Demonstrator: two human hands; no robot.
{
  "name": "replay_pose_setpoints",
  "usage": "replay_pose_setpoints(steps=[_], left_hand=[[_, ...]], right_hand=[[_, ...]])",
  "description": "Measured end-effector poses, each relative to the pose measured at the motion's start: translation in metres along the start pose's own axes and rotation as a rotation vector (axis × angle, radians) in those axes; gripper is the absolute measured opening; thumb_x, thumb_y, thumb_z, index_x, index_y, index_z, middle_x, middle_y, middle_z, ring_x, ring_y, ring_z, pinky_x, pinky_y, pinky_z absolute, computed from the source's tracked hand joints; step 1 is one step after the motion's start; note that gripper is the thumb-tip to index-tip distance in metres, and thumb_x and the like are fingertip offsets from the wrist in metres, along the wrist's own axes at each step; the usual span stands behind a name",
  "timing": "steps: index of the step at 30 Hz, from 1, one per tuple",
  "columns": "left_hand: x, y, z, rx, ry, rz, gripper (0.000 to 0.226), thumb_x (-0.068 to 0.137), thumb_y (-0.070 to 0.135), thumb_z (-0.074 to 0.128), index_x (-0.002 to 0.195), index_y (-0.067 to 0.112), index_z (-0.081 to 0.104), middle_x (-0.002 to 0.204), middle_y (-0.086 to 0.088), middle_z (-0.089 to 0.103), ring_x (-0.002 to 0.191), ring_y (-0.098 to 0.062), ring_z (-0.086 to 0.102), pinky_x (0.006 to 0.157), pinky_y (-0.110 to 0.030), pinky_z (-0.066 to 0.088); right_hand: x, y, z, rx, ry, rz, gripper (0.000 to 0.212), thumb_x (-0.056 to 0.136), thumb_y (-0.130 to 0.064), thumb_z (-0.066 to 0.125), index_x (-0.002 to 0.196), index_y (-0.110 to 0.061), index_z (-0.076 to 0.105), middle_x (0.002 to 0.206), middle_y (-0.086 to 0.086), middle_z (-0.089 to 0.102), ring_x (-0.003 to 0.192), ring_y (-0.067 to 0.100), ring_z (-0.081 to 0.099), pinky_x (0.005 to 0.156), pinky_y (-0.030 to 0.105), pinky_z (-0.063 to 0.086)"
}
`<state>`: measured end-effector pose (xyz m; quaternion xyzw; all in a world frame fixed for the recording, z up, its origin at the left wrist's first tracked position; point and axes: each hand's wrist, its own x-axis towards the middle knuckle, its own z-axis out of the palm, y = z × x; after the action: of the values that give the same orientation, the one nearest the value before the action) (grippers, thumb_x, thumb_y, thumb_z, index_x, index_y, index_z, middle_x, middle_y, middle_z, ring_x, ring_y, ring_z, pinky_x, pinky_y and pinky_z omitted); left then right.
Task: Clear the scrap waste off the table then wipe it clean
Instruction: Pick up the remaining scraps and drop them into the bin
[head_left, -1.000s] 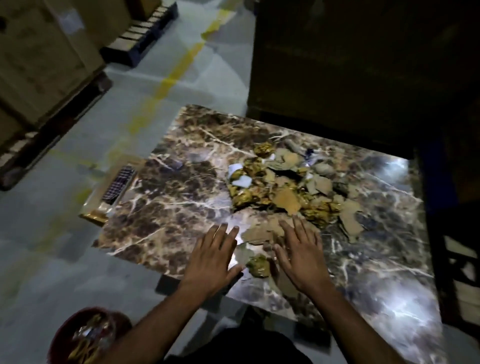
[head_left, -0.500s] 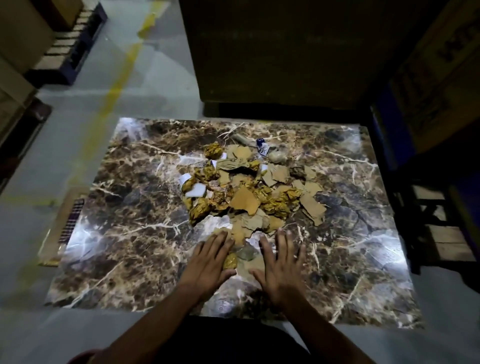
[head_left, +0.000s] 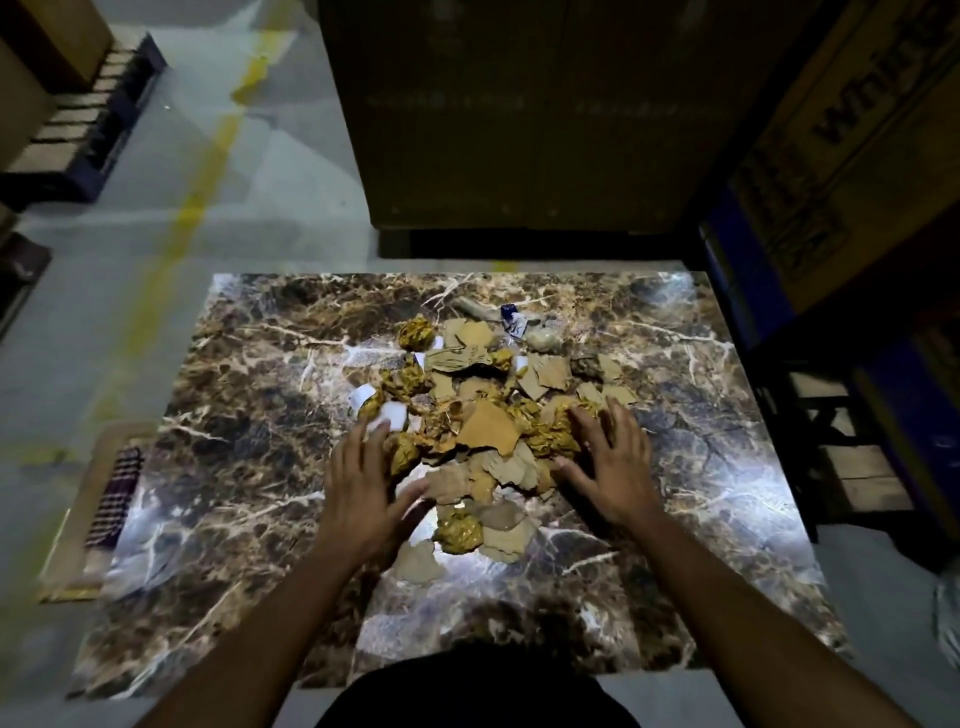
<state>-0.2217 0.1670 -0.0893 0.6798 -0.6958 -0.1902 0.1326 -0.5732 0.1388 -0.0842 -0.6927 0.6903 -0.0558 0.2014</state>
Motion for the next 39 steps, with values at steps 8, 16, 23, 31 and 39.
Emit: replay_pose_setpoints(steps=[8, 16, 23, 31, 39], left_hand=[[0.012, 0.023, 0.028, -0.315, -0.119, -0.128, 0.097, 0.084, 0.084, 0.040, 0.159, 0.037, 0.001, 0.169, 0.001, 0.008, 0.154, -0.022, 0.010, 0.122, -0.056, 0.014], [0.027, 0.050, 0.059, -0.361, 0.023, -0.187, 0.089, 0.085, 0.083, 0.040, 0.157, 0.033, 0.029, 0.160, -0.002, 0.027, 0.147, -0.024, 0.018, 0.121, -0.045, 0.010], [0.036, 0.063, 0.057, -0.963, 0.089, -0.414, 0.090, 0.085, 0.077, 0.049, 0.146, 0.010, 0.047, 0.148, -0.006, 0.052, 0.136, -0.021, 0.047, 0.115, -0.037, 0.035], [0.039, 0.104, 0.029, -1.199, 0.094, -0.618, 0.036, 0.106, 0.047, 0.036, 0.121, 0.025, 0.059, 0.122, 0.006, 0.059, 0.117, -0.015, 0.053, 0.095, -0.029, 0.040], [0.041, 0.116, 0.025, -1.259, 0.156, -0.553, 0.021, 0.105, 0.024, 0.051, 0.125, 0.028, 0.056, 0.127, -0.002, 0.064, 0.118, -0.017, 0.061, 0.096, -0.033, 0.050]], right_hand=[[0.012, -0.044, 0.022, 0.132, -0.061, -0.013, 0.079, 0.088, -0.078, 0.043, 0.155, -0.053, 0.010, 0.169, 0.005, -0.004, 0.154, 0.032, 0.005, 0.120, 0.057, -0.002], [0.026, -0.090, 0.041, 0.494, -0.057, -0.069, 0.089, 0.074, -0.060, 0.056, 0.151, -0.059, 0.012, 0.169, -0.003, 0.002, 0.154, 0.024, 0.007, 0.120, 0.060, 0.009], [0.029, -0.108, 0.043, 0.783, -0.096, -0.093, 0.082, 0.077, -0.054, 0.059, 0.152, -0.049, 0.027, 0.164, -0.001, 0.018, 0.149, 0.017, 0.024, 0.116, 0.046, 0.029], [0.026, -0.133, 0.042, 0.999, -0.006, 0.024, 0.052, 0.089, -0.050, 0.064, 0.137, -0.042, 0.045, 0.144, -0.012, 0.049, 0.132, 0.004, 0.047, 0.110, 0.039, 0.043], [0.028, -0.148, 0.030, 1.113, 0.104, 0.101, 0.042, 0.091, -0.018, 0.075, 0.124, -0.026, 0.049, 0.109, -0.034, 0.060, 0.101, -0.013, 0.058, 0.082, 0.008, 0.044]])
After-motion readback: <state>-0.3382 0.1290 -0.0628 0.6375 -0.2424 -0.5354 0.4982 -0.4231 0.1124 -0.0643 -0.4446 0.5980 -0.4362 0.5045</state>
